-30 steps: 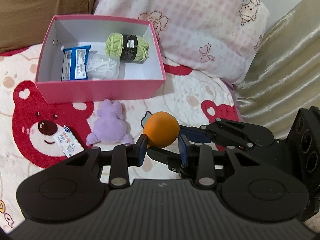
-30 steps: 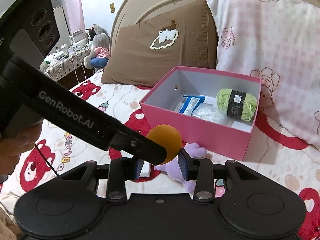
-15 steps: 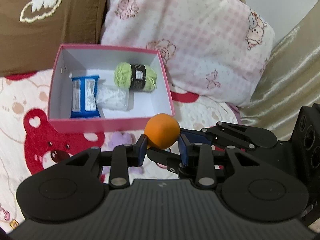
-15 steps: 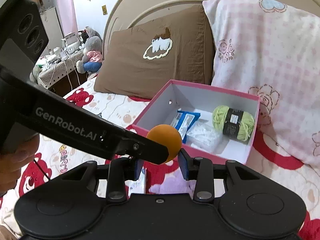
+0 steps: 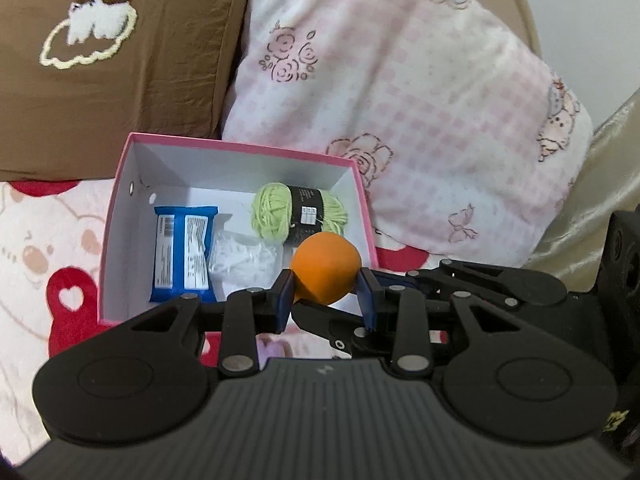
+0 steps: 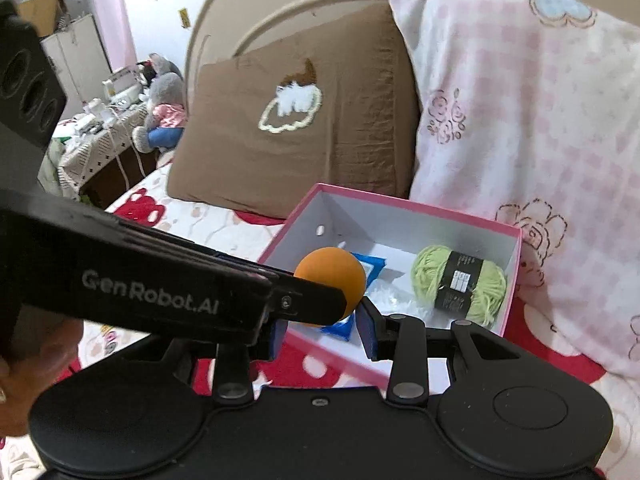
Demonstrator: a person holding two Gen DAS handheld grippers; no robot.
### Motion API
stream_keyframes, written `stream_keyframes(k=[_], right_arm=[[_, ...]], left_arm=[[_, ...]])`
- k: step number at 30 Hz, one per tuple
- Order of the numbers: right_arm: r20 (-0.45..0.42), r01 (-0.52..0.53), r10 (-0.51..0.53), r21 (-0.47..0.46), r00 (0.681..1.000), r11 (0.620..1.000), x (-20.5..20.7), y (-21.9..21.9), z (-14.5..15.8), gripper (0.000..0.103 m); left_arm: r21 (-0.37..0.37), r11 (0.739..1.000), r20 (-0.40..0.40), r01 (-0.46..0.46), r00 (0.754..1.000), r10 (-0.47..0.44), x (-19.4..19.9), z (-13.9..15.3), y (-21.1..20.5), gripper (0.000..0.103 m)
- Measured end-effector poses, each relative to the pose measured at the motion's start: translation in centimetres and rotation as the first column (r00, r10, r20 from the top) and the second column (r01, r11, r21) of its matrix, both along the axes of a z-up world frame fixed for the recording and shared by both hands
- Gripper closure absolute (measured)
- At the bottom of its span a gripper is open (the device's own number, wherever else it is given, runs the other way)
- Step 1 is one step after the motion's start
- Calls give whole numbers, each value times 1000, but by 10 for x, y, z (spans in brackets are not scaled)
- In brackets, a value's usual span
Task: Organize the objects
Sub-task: 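Lift the orange sponge with the left gripper and carry it over the pink box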
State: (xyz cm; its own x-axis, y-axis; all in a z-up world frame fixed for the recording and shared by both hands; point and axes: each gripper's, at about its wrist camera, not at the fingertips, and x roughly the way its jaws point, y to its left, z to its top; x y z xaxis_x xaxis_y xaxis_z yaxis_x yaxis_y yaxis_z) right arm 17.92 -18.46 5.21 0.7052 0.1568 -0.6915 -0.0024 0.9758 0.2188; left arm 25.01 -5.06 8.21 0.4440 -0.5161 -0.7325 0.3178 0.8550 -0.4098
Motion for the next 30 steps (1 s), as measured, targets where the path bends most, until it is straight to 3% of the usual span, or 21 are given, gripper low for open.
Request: stream_keyframes(k=[5, 9, 13, 23, 30], right_arm=[[-51, -4, 1, -56, 999, 998, 36, -7, -19, 60], [-109, -14, 5, -77, 994, 997, 64, -13, -39, 62], [-105, -19, 1, -172, 994, 985, 84, -6, -53, 63], [-122, -10, -8, -149, 993, 989, 124, -20, -91, 64], [-123, 18, -33, -124, 992, 992, 137, -28, -108, 64]], left_arm=[[-42, 999, -72, -22, 997, 19, 38, -29, 2, 71], [16, 1000, -108, -13, 994, 15, 64, -51, -9, 68], [48, 998, -97, -30, 995, 35, 83, -66, -12, 68], [-7, 993, -140, -115, 984, 113, 123, -109, -3, 69], [-11, 992, -145, -127, 982, 124, 135, -124, -3, 69]])
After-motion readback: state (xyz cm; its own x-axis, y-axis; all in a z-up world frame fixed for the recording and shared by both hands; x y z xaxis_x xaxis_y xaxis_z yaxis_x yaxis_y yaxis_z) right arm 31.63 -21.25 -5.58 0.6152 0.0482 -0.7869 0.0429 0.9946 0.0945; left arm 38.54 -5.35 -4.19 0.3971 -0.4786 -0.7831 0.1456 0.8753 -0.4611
